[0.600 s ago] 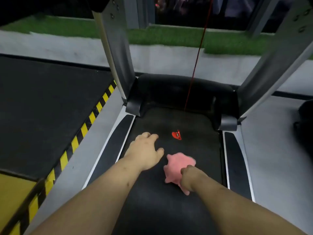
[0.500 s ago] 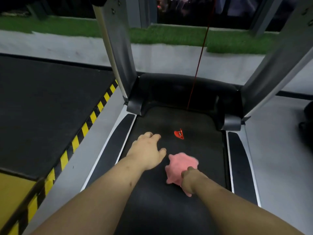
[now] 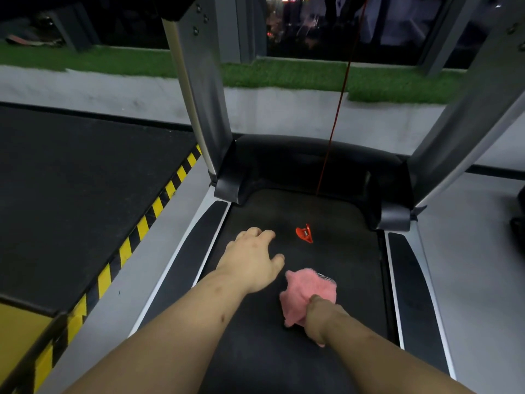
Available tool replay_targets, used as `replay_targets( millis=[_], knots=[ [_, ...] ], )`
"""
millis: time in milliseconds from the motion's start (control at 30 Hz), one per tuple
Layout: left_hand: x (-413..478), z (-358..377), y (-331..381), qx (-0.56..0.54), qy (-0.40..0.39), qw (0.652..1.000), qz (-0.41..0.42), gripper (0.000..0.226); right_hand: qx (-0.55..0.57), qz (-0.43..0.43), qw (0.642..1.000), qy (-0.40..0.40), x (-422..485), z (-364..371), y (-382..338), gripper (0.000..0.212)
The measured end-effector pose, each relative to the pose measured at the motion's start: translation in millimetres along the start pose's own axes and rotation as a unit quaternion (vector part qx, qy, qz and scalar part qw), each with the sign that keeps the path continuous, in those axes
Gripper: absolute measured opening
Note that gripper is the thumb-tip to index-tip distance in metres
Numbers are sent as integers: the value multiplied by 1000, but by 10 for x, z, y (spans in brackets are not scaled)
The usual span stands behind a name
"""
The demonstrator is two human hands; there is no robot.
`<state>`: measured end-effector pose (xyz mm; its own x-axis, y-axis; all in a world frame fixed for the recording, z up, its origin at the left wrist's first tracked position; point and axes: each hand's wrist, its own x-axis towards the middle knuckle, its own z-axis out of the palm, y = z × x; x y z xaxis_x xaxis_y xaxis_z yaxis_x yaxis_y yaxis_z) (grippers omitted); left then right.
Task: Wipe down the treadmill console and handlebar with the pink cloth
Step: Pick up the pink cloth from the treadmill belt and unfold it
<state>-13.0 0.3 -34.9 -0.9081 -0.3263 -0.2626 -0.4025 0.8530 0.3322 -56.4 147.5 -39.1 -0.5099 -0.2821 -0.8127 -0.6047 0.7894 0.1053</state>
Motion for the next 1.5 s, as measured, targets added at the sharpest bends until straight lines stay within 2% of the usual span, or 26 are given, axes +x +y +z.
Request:
replay_targets(
  millis=[100,133,200,233,333,367,433,500,533,633,700,800,900,1000,1167,1500],
  knots=[
    [0,-6,22,-4,1,1000,3,60,9,8,999,-45,330,159,11,62],
    [-4,-14,34,-4,3,1000,4,60,24,0,999,-41,384,176,-13,70],
    [-16,-29,60,-2,5,1000,4,59,48,4,999,12,688,225,24,100],
    [-20,-37,70,-1,5,1000,5,59,50,3,999,20,939,306,66,106],
    [-38,-70,104,2,8,1000,7,58,131,-28,991,-13,1101,326,68,85],
    [-43,-82,114,4,12,1000,9,57,179,-29,983,-5,934,303,102,69],
    [-57,-109,135,9,19,1000,14,56,313,-42,946,76,654,303,185,14],
    [-70,-145,155,11,25,999,21,55,374,-54,914,146,449,294,245,36],
    [-78,-165,168,10,29,999,23,55,389,-57,902,181,439,292,283,40],
    [-95,-240,222,8,48,998,34,52,405,-68,879,244,280,98,294,38],
    [-104,-333,275,5,61,997,43,49,409,-93,872,252,96,-81,311,36],
    [-150,-554,374,10,78,995,53,46,409,-119,864,270,-186,-355,401,11],
    [-257,-925,545,9,95,994,62,42,420,-131,839,321,-617,-723,449,10],
    [-394,-1442,787,3,126,989,84,40,391,-157,831,363,-1100,-1119,531,21],
    [-710,-2473,1200,-32,170,980,103,35,368,-200,818,394,-2135,-1766,648,25],
    [-1410,-4570,1961,-77,234,962,115,26,331,-286,760,480,-4267,-3140,984,21]
  ],
)
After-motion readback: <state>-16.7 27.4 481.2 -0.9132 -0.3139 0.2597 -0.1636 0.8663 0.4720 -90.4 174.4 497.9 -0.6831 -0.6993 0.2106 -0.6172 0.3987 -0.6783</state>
